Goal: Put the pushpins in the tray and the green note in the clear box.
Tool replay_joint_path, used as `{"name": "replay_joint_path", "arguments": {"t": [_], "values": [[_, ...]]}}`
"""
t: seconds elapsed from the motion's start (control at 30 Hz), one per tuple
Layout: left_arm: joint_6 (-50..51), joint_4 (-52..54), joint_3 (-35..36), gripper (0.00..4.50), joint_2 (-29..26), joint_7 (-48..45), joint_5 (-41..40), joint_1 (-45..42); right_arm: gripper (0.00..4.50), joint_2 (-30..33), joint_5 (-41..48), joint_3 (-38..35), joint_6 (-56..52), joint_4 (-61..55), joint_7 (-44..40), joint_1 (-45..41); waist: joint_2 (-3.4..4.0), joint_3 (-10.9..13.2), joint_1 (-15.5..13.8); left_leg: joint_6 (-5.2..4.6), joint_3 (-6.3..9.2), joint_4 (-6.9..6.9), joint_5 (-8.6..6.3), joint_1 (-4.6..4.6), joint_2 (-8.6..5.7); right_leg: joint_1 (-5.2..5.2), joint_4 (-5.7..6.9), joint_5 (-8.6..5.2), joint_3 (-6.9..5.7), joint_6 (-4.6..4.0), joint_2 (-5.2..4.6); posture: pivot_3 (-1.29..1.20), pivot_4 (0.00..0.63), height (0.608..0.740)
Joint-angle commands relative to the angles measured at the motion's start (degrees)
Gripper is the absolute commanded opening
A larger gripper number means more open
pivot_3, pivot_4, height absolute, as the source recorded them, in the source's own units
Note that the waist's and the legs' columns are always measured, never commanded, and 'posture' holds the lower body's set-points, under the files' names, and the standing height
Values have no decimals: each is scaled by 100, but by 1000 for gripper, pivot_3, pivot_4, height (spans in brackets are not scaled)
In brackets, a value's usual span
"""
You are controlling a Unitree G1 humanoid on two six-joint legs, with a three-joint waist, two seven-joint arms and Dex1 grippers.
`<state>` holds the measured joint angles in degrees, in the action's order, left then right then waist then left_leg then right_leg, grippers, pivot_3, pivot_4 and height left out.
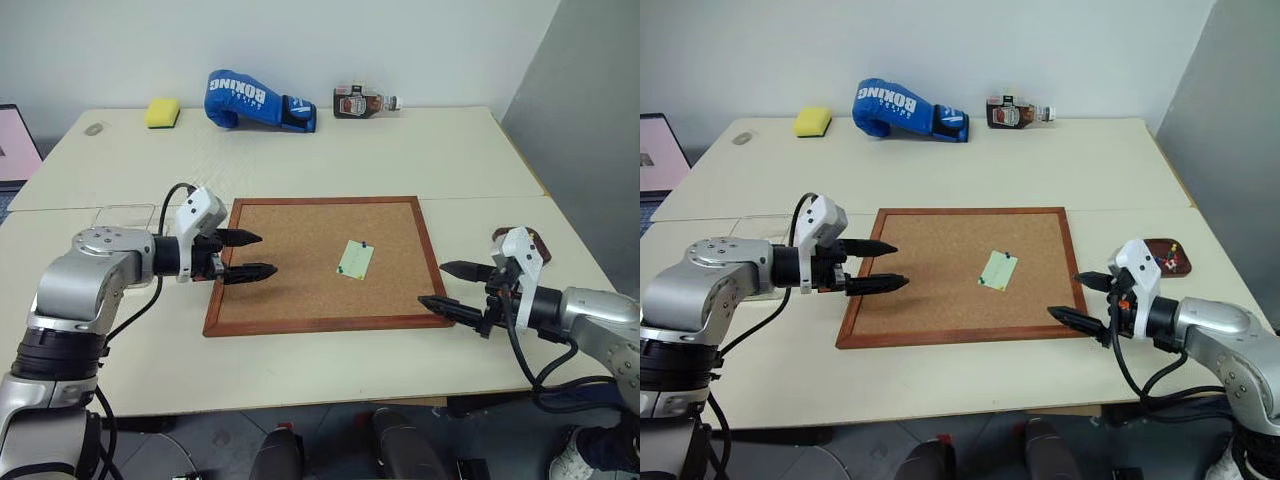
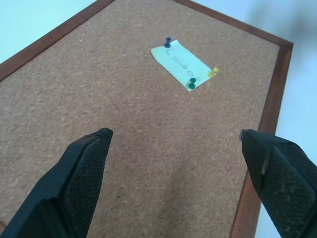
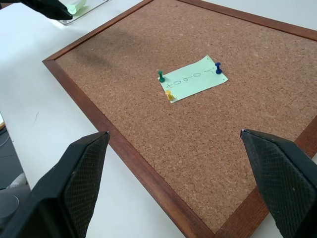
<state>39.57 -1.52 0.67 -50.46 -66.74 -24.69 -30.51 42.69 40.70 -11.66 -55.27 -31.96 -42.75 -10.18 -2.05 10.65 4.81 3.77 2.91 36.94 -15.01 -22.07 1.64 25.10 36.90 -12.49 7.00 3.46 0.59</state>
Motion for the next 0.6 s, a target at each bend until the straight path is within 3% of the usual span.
{"name": "replay_joint_path", "arguments": {"t": [0.03, 0.6], "values": [[-209, 23, 141, 4415, -38, 39, 32, -2, 4495, 93, -8, -128, 93, 72, 114, -128, 0, 0, 0, 0, 0, 1, 0, 0, 0, 0, 1, 0, 0, 0, 0, 0, 150, 740], [27, 6, -32, 4415, 220, 188, -29, -129, 4495, 60, -31, -114, 128, 49, 376, -90, -1, 0, -3, 0, 0, 4, 0, 1, 0, -1, 7, 7, 0, 11, 0, 0, 150, 740]]}}
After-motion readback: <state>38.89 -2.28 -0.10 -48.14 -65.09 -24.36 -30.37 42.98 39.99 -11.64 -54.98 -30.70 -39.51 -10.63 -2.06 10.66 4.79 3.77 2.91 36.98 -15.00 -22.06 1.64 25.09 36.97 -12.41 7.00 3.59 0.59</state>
